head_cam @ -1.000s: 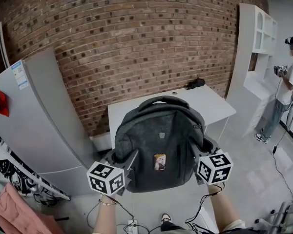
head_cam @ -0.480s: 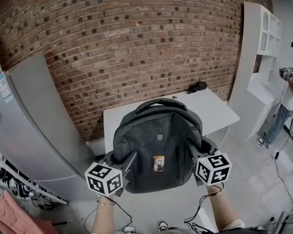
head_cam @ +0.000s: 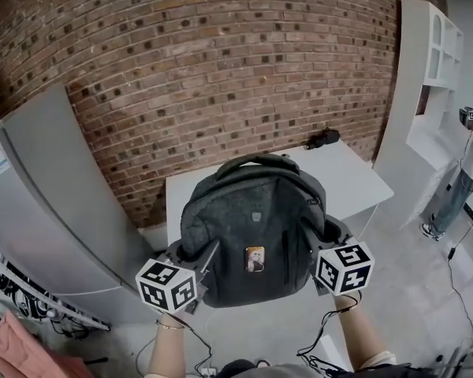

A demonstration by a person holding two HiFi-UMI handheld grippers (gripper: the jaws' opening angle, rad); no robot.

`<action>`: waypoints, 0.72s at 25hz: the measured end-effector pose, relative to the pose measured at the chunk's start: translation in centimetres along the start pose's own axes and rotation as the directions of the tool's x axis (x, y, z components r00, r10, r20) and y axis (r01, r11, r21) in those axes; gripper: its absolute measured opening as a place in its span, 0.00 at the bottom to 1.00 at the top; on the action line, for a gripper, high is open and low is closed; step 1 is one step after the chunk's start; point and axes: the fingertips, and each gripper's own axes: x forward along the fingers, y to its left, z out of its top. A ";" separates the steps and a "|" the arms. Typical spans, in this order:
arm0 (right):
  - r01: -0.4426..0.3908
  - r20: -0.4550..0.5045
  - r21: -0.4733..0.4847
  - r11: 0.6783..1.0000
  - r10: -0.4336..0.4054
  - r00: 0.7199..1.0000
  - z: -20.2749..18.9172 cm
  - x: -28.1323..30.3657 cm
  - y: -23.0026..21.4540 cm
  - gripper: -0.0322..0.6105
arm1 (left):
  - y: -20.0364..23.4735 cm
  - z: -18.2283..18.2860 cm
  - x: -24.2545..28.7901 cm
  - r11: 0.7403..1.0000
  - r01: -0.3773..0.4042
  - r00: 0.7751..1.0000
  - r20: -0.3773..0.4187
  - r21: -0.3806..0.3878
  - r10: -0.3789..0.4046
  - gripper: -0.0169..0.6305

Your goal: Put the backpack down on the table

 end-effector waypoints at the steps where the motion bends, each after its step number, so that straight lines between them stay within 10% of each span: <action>1: -0.001 -0.004 -0.002 1.000 0.001 1.000 -0.1 0.3 -0.1 0.24 | 0.2 -0.2 0.2 1.000 0.000 1.000 -0.002 -0.004 -0.001 0.20; 18: 0.050 -0.023 -0.030 0.998 -0.051 0.998 0.7 9.9 -2.9 0.24 | 8.3 0.8 8.0 0.998 0.060 0.998 0.035 -0.007 -0.060 0.20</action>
